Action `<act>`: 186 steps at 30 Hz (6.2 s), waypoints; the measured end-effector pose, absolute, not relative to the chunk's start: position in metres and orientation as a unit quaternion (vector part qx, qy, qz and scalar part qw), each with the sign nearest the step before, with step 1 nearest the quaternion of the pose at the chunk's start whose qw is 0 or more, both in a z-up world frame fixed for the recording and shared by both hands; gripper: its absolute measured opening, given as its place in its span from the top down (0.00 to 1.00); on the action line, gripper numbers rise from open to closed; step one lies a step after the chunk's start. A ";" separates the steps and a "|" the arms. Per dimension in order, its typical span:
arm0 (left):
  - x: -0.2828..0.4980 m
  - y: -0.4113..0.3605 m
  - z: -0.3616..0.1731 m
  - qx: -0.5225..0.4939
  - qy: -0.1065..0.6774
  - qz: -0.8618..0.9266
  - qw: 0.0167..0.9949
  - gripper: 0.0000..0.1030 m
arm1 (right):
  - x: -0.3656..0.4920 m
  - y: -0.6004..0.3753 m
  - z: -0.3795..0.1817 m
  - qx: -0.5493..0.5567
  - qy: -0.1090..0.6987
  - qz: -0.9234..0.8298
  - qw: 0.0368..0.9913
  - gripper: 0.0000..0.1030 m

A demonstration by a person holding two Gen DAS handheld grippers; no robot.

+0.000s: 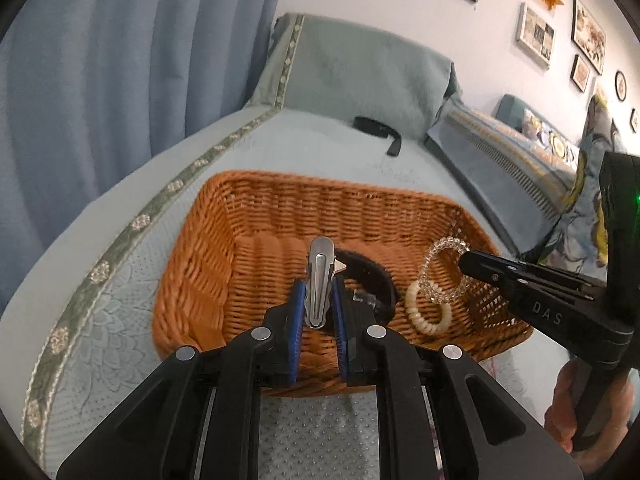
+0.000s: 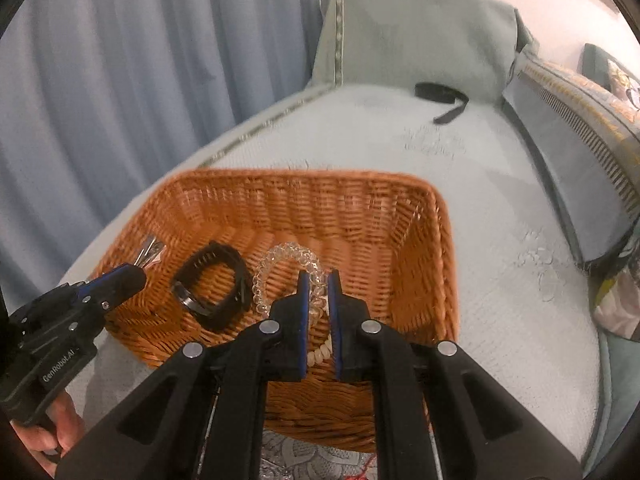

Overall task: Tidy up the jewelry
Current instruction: 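Carry the hair clip with the left tool while the right tool carries the bracelet into the basket, releasing both, then withdraw both open tools back to the jewelry, then grasp another clear bead bracelet with the left tool while the right tool grasps the clear hair clip, then carry the bracelet with the left tool while the right tool carries the clip into the basket, releasing both, then withdraw both open tools back to the remaining jewelry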

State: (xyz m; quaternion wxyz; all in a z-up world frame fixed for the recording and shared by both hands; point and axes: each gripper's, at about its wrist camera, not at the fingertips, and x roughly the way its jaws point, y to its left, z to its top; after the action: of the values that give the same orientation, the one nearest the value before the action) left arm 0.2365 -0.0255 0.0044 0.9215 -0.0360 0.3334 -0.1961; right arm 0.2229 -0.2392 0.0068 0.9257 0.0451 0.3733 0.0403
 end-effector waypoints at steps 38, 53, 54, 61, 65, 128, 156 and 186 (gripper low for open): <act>0.097 0.026 -0.036 -0.099 0.379 -0.220 0.894 0.55 | 0.036 -0.297 -0.025 0.089 0.349 0.072 0.930 0.51; 0.106 -0.018 -0.054 0.037 0.406 -0.139 0.902 0.72 | 0.038 -0.281 -0.051 0.073 0.406 0.083 0.907 0.64; 0.107 -0.015 -0.053 0.039 0.407 -0.135 0.903 0.79 | 0.037 -0.279 -0.051 0.074 0.407 0.086 0.906 0.64; 0.107 0.011 -0.050 0.009 0.413 -0.132 0.901 0.91 | 0.025 -0.264 -0.048 0.069 0.405 0.122 0.903 0.64; 0.107 0.019 -0.049 -0.006 0.412 -0.148 0.899 0.91 | 0.022 -0.261 -0.045 0.065 0.397 0.121 0.907 0.64; 0.092 0.004 0.061 -0.058 0.255 -0.265 0.928 0.94 | 0.039 -0.261 0.049 0.057 0.265 0.120 0.955 0.90; 0.269 -0.031 0.010 -0.051 0.334 -0.214 0.917 0.94 | 0.235 -0.246 -0.003 0.042 0.394 0.084 0.914 0.89; 0.115 -0.019 0.000 -0.087 0.333 -0.257 0.903 0.54 | 0.048 -0.264 -0.010 0.040 0.343 0.077 0.935 0.50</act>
State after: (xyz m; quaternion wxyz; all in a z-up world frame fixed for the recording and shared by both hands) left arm 0.1150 -0.0190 0.0005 0.9029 -0.0867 0.3332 -0.2573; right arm 0.0479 -0.2641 -0.0098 0.9354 0.0405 0.3427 0.0775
